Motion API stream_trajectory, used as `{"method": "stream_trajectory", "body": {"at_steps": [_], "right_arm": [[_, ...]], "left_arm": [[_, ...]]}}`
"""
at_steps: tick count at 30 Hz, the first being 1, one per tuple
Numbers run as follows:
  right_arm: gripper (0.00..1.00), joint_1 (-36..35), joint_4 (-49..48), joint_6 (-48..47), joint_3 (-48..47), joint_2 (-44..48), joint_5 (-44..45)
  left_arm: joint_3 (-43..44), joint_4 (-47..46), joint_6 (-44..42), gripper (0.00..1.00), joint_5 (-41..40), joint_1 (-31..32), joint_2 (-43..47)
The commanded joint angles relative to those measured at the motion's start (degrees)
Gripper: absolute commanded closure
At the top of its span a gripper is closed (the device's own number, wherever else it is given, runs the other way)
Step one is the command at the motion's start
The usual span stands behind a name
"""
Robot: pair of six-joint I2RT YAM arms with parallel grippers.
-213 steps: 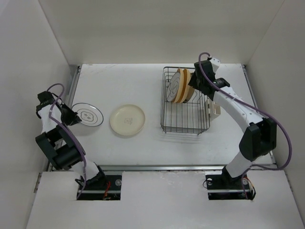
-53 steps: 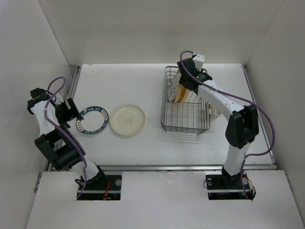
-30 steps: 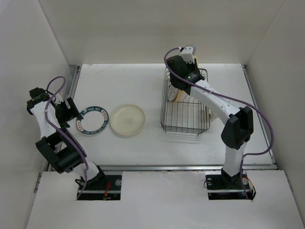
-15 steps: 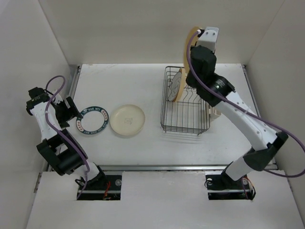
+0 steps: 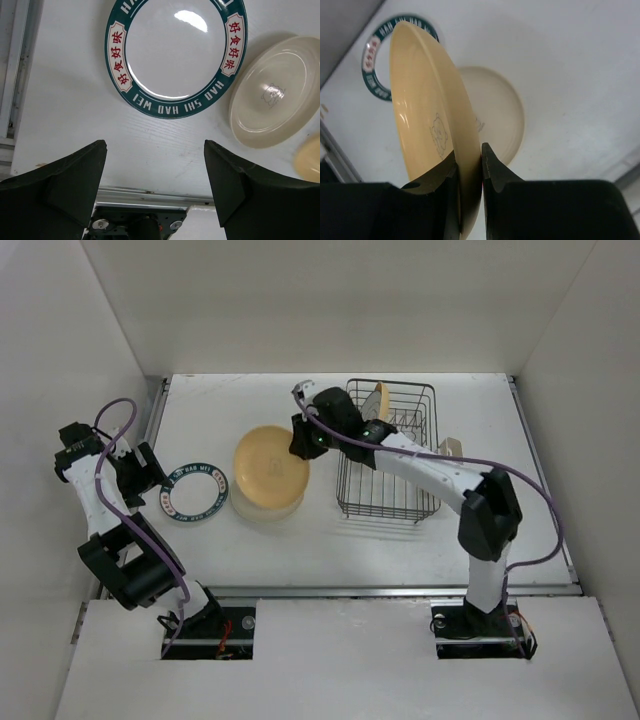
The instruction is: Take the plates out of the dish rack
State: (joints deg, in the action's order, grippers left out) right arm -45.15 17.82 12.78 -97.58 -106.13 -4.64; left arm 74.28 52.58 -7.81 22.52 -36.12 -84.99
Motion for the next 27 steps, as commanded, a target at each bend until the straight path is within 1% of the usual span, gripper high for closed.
{"method": "stream_trajectory", "body": {"at_steps": [1,5,7,9,10,12,13,15,16,17,19,20,21,23,24,27], "right_arm": [[1.0,-0.03,-5.17,5.15,-0.51,-1.53,-10.12],[0.99,-0.03,-3.6,5.68,-2.96,-8.64,-8.9],[0.93,-0.03,-2.54,5.68,-4.71,-12.41,-8.89],[0.92,-0.03,-2.53,6.2,-5.33,-14.36,-8.19],[0.88,-0.03,-2.53,6.21,-6.12,-15.24,-8.19],[0.77,-0.03,-1.66,6.21,-7.35,-17.7,-7.67],[0.62,-0.03,-0.87,6.21,-8.14,-18.58,-7.14],[0.48,-0.03,2.47,6.21,-10.69,-20.08,-4.68],[0.39,-0.03,3.52,6.21,-11.22,-20.78,-3.37],[0.37,-0.55,5.62,5.51,-12.01,-20.79,0.65],[0.32,-1.17,7.39,3.94,-12.54,-20.18,5.59],[0.27,-1.96,8.27,3.23,-12.55,-20.17,8.22],[0.27,-3.09,10.19,2.35,-13.85,-19.48,13.12],[0.26,-4.33,12.4,-0.72,-15.18,-18.95,18.15],[0.26,-5.64,14.15,-1.6,-15.71,-18.94,23.4],[0.25,-6.71,15.49,-2.23,-16.41,-17.45,29.68]], "left_arm": [[1.31,1.3,0.26,0.24,0.24,-0.27,2.98],[0.78,1.3,-0.27,0.24,-0.29,-0.27,2.99],[0.78,1.3,-0.27,0.24,-0.29,-0.27,2.99],[0.78,1.3,-0.27,0.24,-0.29,-0.27,2.99],[0.26,1.3,-0.27,0.24,-0.29,-0.27,2.99],[0.25,1.3,-0.27,0.24,-0.29,-0.27,2.99],[0.25,1.3,-0.27,0.24,-0.29,-0.27,2.99],[0.25,1.3,-0.79,0.24,-0.29,-0.27,2.99],[0.25,1.3,-0.8,0.24,-0.81,-0.27,2.99],[0.25,1.3,-0.8,0.24,-0.81,-0.27,2.99],[0.25,1.3,-0.8,0.24,-0.81,-0.27,2.99],[0.25,1.3,-0.8,0.24,-0.81,-0.27,2.99],[0.25,1.3,-0.8,0.24,-0.81,-0.27,2.99],[0.25,1.3,-0.8,0.24,-0.81,-0.27,2.99],[0.25,1.3,-0.8,0.24,-0.81,-0.27,2.99],[0.77,1.3,-0.8,0.24,-0.81,-0.27,2.99]]}}
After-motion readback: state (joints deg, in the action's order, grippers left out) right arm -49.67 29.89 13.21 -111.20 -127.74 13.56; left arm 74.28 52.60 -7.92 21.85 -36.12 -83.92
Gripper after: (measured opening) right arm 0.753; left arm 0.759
